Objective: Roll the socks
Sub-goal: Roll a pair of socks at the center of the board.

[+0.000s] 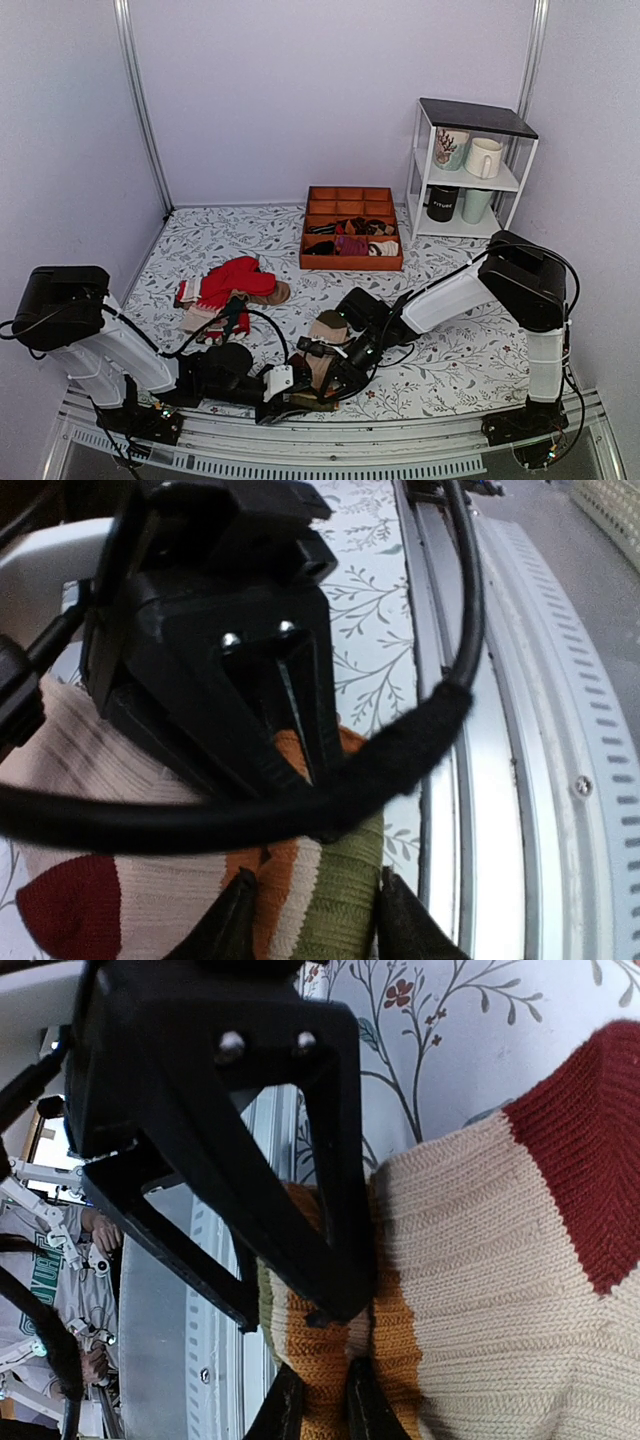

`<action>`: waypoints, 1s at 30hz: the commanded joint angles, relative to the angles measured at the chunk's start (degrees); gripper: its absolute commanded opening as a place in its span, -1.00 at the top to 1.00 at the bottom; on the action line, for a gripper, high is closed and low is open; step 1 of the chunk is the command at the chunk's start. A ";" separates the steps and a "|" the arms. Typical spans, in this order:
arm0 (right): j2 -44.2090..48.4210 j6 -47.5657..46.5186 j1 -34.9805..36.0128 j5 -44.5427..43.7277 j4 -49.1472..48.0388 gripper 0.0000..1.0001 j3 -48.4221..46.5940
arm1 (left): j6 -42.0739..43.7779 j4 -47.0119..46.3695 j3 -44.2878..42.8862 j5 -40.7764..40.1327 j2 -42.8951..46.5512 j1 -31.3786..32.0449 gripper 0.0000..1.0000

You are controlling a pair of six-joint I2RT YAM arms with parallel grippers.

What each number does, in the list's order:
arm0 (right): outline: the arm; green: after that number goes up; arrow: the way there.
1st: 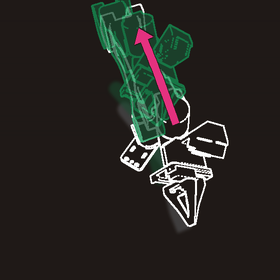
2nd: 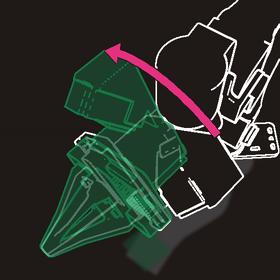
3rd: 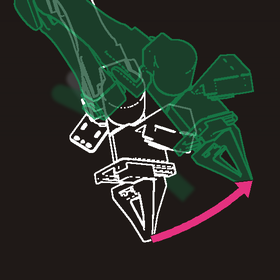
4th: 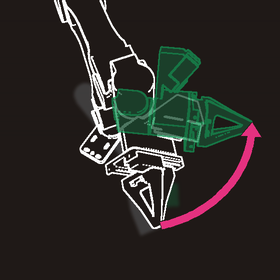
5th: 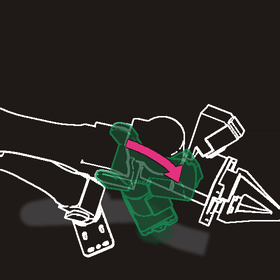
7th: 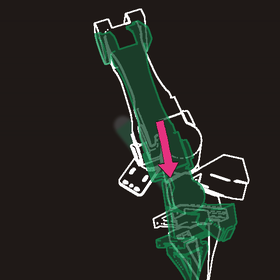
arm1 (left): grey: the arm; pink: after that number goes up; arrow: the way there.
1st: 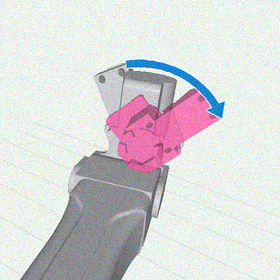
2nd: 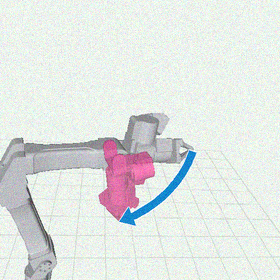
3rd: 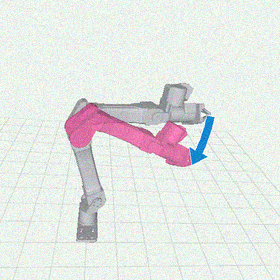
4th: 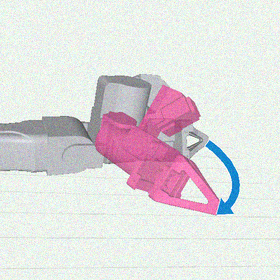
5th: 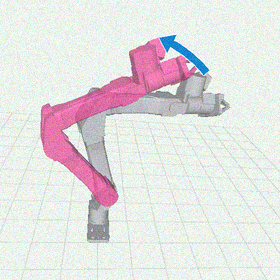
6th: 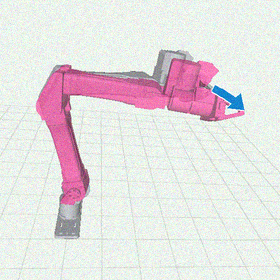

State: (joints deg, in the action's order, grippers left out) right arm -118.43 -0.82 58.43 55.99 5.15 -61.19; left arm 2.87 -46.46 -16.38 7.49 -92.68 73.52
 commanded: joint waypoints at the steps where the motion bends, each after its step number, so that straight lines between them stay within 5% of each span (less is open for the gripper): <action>1: -3.56 0.47 0.05 -5.08 5.93 0.72 1.51 | -0.64 -0.36 -1.32 1.38 -2.53 0.84 0.31; 3: -3.51 0.38 0.06 -4.92 5.93 0.72 1.55 | -1.97 0.43 -1.60 1.22 -3.53 0.83 0.44; 6: -2.96 0.26 0.08 -4.64 5.26 0.69 1.90 | -3.91 1.35 -1.77 1.23 -4.61 0.84 0.99; 11: 4.17 0.46 -0.02 -8.49 0.71 0.60 4.55 | -9.89 0.19 2.11 -1.60 -1.66 0.77 1.00; 16: 23.56 3.92 0.20 -18.83 -23.24 0.04 19.59 | -21.68 3.57 4.87 -3.02 0.54 -1.06 1.00; 19: 29.81 -3.11 2.79 -25.44 -30.33 -0.17 25.77 | -26.78 4.82 5.12 -1.81 -1.32 -1.19 1.00; 30: 22.57 -18.42 13.37 -38.37 -29.43 -0.27 23.04 | -37.61 -4.21 8.74 1.86 -8.91 -2.06 1.00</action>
State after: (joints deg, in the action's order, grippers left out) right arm -91.35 -13.32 69.58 24.25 -23.27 -36.38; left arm -29.39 -57.32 -11.81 7.31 -97.45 72.16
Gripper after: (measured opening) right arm 0.632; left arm 0.047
